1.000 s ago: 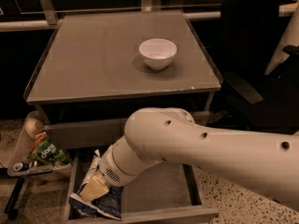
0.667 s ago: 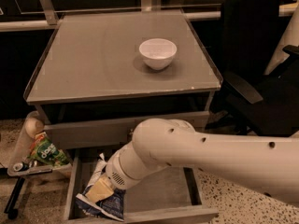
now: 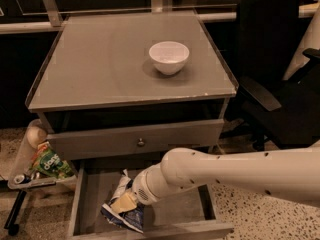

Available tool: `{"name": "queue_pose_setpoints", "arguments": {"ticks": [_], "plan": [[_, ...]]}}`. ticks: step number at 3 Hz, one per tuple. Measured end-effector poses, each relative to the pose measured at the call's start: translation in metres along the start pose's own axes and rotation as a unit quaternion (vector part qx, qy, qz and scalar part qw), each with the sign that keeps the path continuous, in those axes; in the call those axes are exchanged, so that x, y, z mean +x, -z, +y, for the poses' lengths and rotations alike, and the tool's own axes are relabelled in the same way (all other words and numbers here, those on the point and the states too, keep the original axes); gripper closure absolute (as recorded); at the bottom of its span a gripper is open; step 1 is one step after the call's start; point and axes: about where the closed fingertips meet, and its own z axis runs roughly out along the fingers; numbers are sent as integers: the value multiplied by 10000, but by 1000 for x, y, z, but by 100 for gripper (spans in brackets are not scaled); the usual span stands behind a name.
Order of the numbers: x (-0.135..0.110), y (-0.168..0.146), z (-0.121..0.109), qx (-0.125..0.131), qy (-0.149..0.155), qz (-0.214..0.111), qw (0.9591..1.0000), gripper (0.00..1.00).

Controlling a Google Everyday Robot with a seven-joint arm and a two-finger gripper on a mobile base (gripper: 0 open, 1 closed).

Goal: Place blue chip bag into middle drawer

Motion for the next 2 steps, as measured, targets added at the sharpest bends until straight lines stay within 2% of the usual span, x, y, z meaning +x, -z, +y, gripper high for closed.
{"name": "queue_pose_setpoints", "arguments": {"ticks": [1,2], "plan": [[0,0,0,0,1,0,10000,100],[5,-18,-15,-102,-83,-215,9997,100]]}}
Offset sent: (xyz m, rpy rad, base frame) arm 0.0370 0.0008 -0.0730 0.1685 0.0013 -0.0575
